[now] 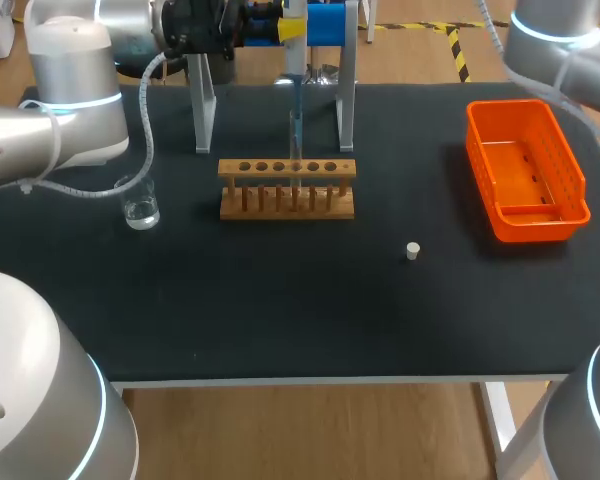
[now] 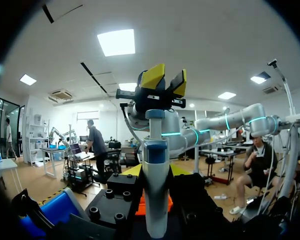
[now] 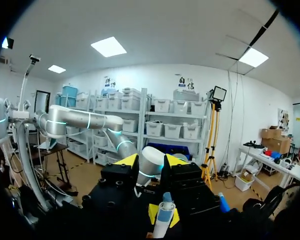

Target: Invert the test tube, pick up the pipette, mount the tip to pipette, aspirate from beaker and dispense into the tube, eject the tip, return the pipette, and cap with the stopper.

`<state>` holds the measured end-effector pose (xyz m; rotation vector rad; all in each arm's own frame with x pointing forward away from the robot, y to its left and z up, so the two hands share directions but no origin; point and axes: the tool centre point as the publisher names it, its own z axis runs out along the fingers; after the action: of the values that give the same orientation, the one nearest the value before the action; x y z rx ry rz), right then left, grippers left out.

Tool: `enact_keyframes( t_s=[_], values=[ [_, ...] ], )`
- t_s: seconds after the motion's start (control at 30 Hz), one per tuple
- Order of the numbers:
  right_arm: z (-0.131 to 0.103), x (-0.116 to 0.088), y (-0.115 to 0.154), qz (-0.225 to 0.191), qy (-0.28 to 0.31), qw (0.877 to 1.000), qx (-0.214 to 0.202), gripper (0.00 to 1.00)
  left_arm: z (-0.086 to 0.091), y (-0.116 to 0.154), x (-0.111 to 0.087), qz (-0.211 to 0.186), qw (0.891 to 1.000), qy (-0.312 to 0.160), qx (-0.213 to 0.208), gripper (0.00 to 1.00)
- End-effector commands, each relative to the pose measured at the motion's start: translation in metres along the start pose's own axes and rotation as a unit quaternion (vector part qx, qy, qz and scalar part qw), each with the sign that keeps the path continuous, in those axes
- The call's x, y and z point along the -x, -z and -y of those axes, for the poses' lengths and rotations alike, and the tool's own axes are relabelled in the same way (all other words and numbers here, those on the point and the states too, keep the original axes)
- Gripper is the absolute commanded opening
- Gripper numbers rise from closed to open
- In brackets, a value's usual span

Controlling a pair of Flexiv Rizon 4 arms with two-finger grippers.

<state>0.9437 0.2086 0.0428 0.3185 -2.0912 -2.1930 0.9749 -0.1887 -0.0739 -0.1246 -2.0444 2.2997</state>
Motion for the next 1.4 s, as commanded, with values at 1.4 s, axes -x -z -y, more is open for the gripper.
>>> enact_keyframes(
  t_s=[1.4],
  values=[
    [0.253,-0.003,0.047,0.086,-0.008,0.992,-0.09,1.0,0.0,0.001,0.002,-0.004,1.0,0.0,0.0,0.0]
  ],
)
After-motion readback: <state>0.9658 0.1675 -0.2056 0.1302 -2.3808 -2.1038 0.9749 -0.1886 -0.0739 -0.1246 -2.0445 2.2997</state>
